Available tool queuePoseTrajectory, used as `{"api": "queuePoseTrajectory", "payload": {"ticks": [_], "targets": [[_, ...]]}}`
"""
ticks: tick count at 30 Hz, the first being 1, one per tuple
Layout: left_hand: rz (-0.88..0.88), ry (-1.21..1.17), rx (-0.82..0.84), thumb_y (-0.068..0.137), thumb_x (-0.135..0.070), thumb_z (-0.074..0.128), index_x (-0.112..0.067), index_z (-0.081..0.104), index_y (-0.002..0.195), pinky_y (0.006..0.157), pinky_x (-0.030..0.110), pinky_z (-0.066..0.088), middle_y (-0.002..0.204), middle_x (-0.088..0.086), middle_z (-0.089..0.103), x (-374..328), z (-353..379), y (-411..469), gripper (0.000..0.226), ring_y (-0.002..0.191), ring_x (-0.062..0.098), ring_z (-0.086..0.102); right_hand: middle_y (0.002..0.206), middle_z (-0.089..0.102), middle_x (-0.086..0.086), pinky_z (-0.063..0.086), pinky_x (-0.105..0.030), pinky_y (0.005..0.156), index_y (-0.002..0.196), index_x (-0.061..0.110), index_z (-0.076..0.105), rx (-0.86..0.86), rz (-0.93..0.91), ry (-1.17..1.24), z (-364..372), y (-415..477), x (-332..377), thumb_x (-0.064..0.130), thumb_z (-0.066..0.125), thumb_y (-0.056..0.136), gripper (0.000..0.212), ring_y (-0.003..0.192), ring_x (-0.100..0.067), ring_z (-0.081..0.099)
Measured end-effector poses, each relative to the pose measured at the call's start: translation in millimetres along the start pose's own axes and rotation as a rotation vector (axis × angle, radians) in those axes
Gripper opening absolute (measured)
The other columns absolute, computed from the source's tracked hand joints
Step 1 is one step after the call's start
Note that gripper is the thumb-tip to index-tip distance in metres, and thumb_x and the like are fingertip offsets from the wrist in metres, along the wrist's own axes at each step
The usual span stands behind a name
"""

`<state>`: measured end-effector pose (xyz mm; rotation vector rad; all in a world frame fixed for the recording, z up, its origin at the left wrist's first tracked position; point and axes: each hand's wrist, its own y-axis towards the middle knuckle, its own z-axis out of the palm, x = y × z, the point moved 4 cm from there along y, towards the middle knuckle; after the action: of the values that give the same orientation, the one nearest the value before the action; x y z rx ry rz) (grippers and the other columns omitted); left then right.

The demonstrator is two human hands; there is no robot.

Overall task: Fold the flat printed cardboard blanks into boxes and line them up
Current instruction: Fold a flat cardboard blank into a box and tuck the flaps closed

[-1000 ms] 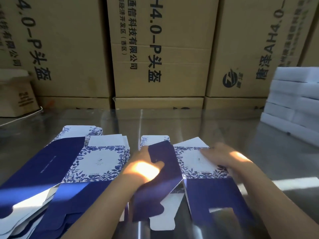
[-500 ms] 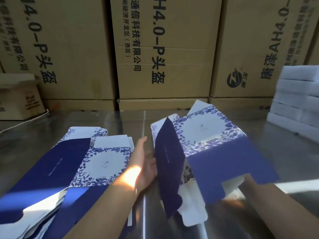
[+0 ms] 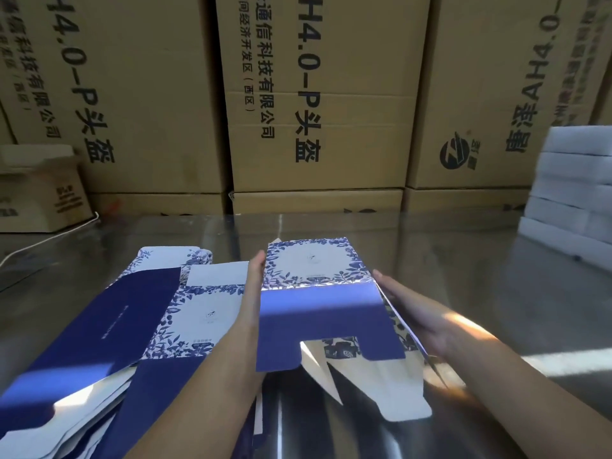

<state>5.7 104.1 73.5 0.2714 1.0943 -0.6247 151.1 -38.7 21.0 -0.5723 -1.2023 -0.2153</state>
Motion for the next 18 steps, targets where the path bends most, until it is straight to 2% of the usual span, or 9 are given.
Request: {"api": "queuePoseTrajectory", "payload": {"ticks": [1, 2, 3, 4, 6, 8, 12, 16, 18], "targets": [[-0.011, -0.008, 0.055, 0.103, -0.026, 0.027, -0.018, 0.051, 0.12, 0.057, 0.018, 0.043, 0.141, 0.0, 0.034, -0.8, -1.9, -2.9, 0.031, 0.11, 0.005, 0.055, 0.133, 0.056, -0.018, 0.03, -0.05, 0.112, 0.118, 0.012, 0.068, -0.014, -0.014, -0.012, -1.1, -0.4, 1.8, 0.052, 0.079, 0.061, 0.071, 0.13, -0.037, 0.044], [-0.01, -0.006, 0.115, 0.101, -0.032, 0.031, -0.028, 0.055, 0.096, 0.043, 0.012, 0.041, 0.125, -0.006, 0.036, -2.4, -5.6, -6.7, 0.025, 0.075, 0.0, 0.061, 0.133, 0.056, -0.018, 0.032, -0.048, 0.111, 0.119, 0.012, 0.067, -0.026, -0.023, -0.016, -2.3, -1.6, 3.3, 0.052, 0.078, 0.062, 0.071, 0.126, -0.035, 0.049], [-0.018, 0.05, 0.134, 0.098, -0.038, 0.037, -0.031, 0.054, 0.079, 0.033, 0.01, 0.035, 0.117, -0.008, 0.04, -0.9, -8.7, -9.2, 0.027, 0.053, 0.004, 0.059, 0.133, 0.056, -0.017, 0.036, -0.046, 0.107, 0.121, 0.011, 0.066, -0.042, -0.037, -0.012, -5.0, -1.2, 5.5, 0.052, 0.077, 0.063, 0.072, 0.119, -0.032, 0.053], [-0.092, 0.025, 0.207, 0.093, -0.044, 0.045, -0.031, 0.062, 0.072, 0.033, 0.008, 0.035, 0.109, -0.007, 0.052, 2.1, -9.9, -9.3, 0.03, 0.045, 0.01, 0.058, 0.13, 0.058, -0.017, 0.044, -0.043, 0.1, 0.121, 0.01, 0.066, -0.067, -0.046, 0.001, -8.9, 0.1, 7.2, 0.05, 0.076, 0.063, 0.071, 0.11, -0.028, 0.057], [-0.226, 0.002, 0.345, 0.084, -0.046, 0.057, -0.017, 0.076, 0.078, 0.05, 0.022, 0.052, 0.09, 0.007, 0.072, 9.3, -14.7, -2.1, 0.035, 0.058, 0.024, 0.069, 0.108, 0.071, -0.014, 0.057, -0.032, 0.069, 0.11, 0.008, 0.071, -0.061, -0.074, 0.062, -13.0, 1.2, 9.1, 0.043, 0.075, 0.065, 0.058, 0.083, -0.024, 0.068], [-0.251, 0.059, 0.374, 0.084, -0.037, 0.061, -0.012, 0.074, 0.099, 0.055, 0.034, 0.055, 0.093, 0.012, 0.073, 17.1, -22.2, 7.1, 0.032, 0.073, 0.027, 0.071, 0.086, 0.074, -0.011, 0.054, -0.028, 0.051, 0.102, 0.008, 0.07, -0.029, -0.079, 0.114, -13.8, 1.6, 9.4, 0.036, 0.072, 0.069, 0.043, 0.063, -0.022, 0.069], [-0.332, 0.072, 0.405, 0.068, -0.022, 0.071, -0.009, 0.077, 0.092, 0.063, 0.033, 0.057, 0.098, 0.012, 0.072, 28.1, -24.8, 8.5, 0.029, 0.079, 0.023, 0.072, 0.089, 0.071, -0.011, 0.054, -0.029, 0.055, 0.1, 0.01, 0.073, 0.008, -0.109, 0.11, -16.2, 3.0, 10.6, 0.034, 0.069, 0.074, 0.036, 0.067, -0.025, 0.068], [-0.358, 0.037, 0.392, 0.071, -0.017, 0.066, -0.006, 0.077, 0.09, 0.064, 0.035, 0.058, 0.097, 0.013, 0.072, 31.3, -27.9, 12.4, 0.024, 0.078, 0.025, 0.072, 0.093, 0.068, -0.012, 0.051, -0.033, 0.066, 0.099, 0.011, 0.072, -0.033, -0.101, 0.062, -21.9, 4.2, 9.2, 0.034, 0.069, 0.072, 0.036, 0.072, -0.026, 0.064], [-0.372, 0.048, 0.374, 0.071, -0.015, 0.064, -0.006, 0.077, 0.087, 0.061, 0.036, 0.058, 0.096, 0.012, 0.073, 32.0, -29.8, 13.6, 0.023, 0.075, 0.026, 0.072, 0.087, 0.07, -0.013, 0.053, -0.03, 0.059, 0.096, 0.008, 0.072, -0.028, -0.087, 0.09, -23.8, 5.9, 7.7, 0.029, 0.067, 0.074, 0.031, 0.066, -0.026, 0.066]]}}
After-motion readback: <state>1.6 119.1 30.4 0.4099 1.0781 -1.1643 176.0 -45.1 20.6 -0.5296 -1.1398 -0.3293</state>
